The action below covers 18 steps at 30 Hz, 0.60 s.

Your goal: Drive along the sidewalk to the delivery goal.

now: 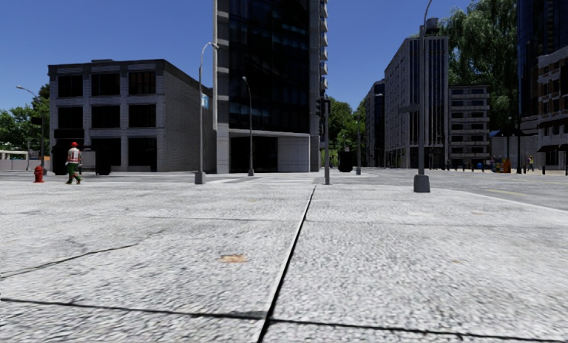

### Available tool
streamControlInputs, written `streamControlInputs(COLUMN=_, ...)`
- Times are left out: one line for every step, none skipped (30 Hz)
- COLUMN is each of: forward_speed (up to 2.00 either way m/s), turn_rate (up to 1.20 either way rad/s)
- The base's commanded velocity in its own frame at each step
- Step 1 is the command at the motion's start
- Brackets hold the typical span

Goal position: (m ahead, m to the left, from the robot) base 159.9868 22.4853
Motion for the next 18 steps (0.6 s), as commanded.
streamControlInputs(forward_speed=2.00, turn_rate=0.00)
streamControlInputs(forward_speed=2.00, turn_rate=0.00)
streamControlInputs(forward_speed=2.00, turn_rate=0.00)
streamControlInputs(forward_speed=2.00, turn_rate=0.00)
streamControlInputs(forward_speed=2.00, turn_rate=0.00)
streamControlInputs(forward_speed=2.00, turn_rate=0.00)
streamControlInputs(forward_speed=2.00, turn_rate=0.00)
streamControlInputs(forward_speed=2.00, turn_rate=0.00)
streamControlInputs(forward_speed=2.00, turn_rate=0.00)
streamControlInputs(forward_speed=2.00, turn_rate=0.00)
streamControlInputs(forward_speed=2.00, turn_rate=0.00)
streamControlInputs(forward_speed=2.00, turn_rate=0.00)
streamControlInputs(forward_speed=2.00, turn_rate=0.00)
streamControlInputs(forward_speed=2.00, turn_rate=0.00)
streamControlInputs(forward_speed=2.00, turn_rate=0.00)
streamControlInputs(forward_speed=2.00, turn_rate=0.00)
streamControlInputs(forward_speed=2.00, turn_rate=0.00)
streamControlInputs(forward_speed=2.00, turn_rate=0.00)
